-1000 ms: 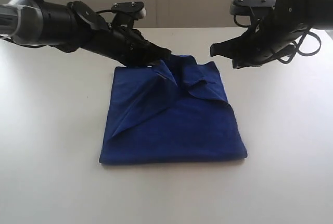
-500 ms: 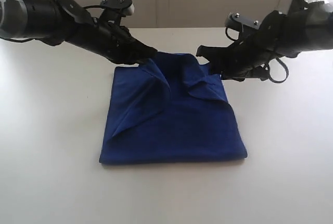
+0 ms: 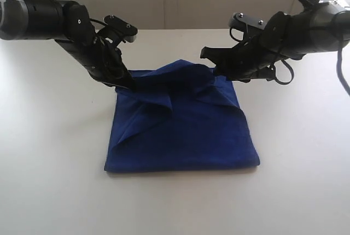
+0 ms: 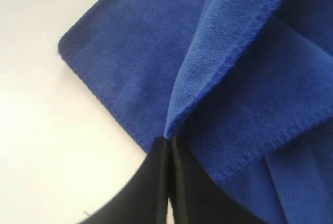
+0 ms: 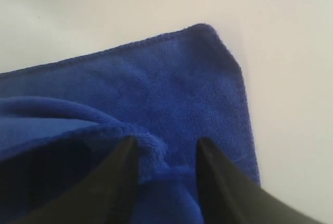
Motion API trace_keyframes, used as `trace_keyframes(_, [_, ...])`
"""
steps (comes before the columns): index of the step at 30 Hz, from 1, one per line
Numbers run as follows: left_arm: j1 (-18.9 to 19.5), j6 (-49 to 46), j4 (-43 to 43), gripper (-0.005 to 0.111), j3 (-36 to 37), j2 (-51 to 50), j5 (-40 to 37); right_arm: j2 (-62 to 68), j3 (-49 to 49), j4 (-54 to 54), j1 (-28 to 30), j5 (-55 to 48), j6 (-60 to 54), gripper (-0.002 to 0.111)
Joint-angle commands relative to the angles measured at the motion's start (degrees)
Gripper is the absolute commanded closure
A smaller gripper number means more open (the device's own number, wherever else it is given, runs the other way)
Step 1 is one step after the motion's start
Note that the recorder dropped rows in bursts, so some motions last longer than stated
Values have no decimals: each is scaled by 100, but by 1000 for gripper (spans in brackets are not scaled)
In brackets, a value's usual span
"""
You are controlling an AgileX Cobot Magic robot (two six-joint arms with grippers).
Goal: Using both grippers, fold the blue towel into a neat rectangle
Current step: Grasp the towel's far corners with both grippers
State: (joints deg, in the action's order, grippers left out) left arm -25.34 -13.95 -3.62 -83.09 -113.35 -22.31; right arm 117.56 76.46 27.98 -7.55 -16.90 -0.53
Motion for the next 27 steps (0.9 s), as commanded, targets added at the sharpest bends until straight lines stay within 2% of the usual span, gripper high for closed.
trace_keyframes(1, [20, 221, 139, 107, -34, 75, -129, 52, 40, -15, -41, 68, -329, 72])
trace_keyframes(12, [5, 311, 139, 107, -34, 75, -143, 248, 40, 21, -286, 293, -1471, 72])
trace_keyframes(17, [5, 384, 139, 107, -34, 75, -154, 258, 40, 46, -286, 463, -1472, 73])
trace_keyframes(19, [5, 398, 139, 107, -34, 75, -154, 260, 40, 46, -286, 511, -1482, 77])
trace_keyframes(20, [5, 397, 139, 107, -34, 75, -172, 260, 40, 46, -286, 515, -1494, 83])
trace_keyframes(23, [5, 397, 127, 107, -34, 75, -259, 260, 40, 46, -286, 515, -1517, 109])
trace_keyframes(27, [5, 397, 127, 107, -34, 75, -292, 250, 40, 17, -286, 502, -1533, 108])
